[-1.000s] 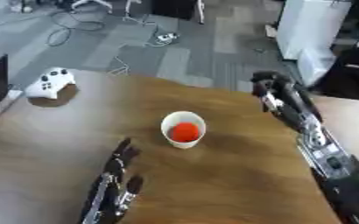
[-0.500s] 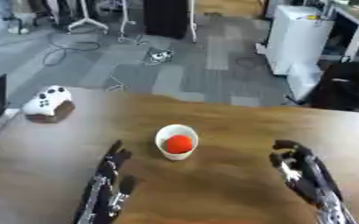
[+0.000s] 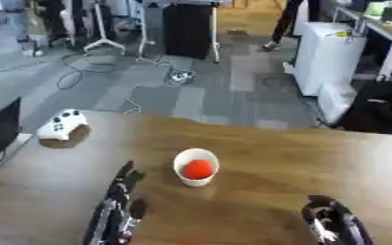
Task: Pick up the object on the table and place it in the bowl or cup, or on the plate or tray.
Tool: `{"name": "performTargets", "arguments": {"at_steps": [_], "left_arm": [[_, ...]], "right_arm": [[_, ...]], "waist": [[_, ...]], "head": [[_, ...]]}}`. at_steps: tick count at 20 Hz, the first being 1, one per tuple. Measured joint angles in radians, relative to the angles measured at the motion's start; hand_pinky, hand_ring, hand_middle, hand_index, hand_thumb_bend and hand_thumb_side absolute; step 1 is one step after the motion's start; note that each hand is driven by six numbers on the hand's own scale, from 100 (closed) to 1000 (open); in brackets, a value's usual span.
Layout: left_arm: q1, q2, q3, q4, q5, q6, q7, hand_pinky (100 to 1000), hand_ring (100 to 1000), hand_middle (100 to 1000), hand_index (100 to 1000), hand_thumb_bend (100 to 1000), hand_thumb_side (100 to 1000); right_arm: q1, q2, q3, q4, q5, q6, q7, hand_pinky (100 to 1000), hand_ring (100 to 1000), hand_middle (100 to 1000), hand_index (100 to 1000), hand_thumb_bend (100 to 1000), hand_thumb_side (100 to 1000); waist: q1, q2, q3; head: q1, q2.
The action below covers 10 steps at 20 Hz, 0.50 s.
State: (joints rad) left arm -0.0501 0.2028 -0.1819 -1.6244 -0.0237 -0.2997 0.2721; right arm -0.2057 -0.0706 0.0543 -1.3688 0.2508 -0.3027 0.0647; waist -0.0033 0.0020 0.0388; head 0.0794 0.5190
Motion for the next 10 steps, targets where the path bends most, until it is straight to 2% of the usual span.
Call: {"name": "performTargets", "arguments": {"at_steps": [5, 10], "left_arm": [[0.007, 0.000, -0.003, -0.012, 0.001, 0.005, -0.008, 1000, 1000, 1000, 811, 658, 768], [0.007, 0.000, -0.007, -0.018, 0.003, 0.008, -0.017, 1000, 1000, 1000, 811, 655, 765]], "right_arm": [[-0.001, 0.000, 0.007, -0.019, 0.000, 0.009, 0.003, 181, 464, 599, 762, 472, 531], [-0.001, 0.000, 0.012, -0.025, -0.007, 0.012, 0.006, 173, 462, 572, 766, 458, 512]], "waist": [[0.002, 0.003, 0.000], [0.002, 0.012, 0.000]], "head": [[-0.018, -0.044], [-0.028, -0.071]]}}
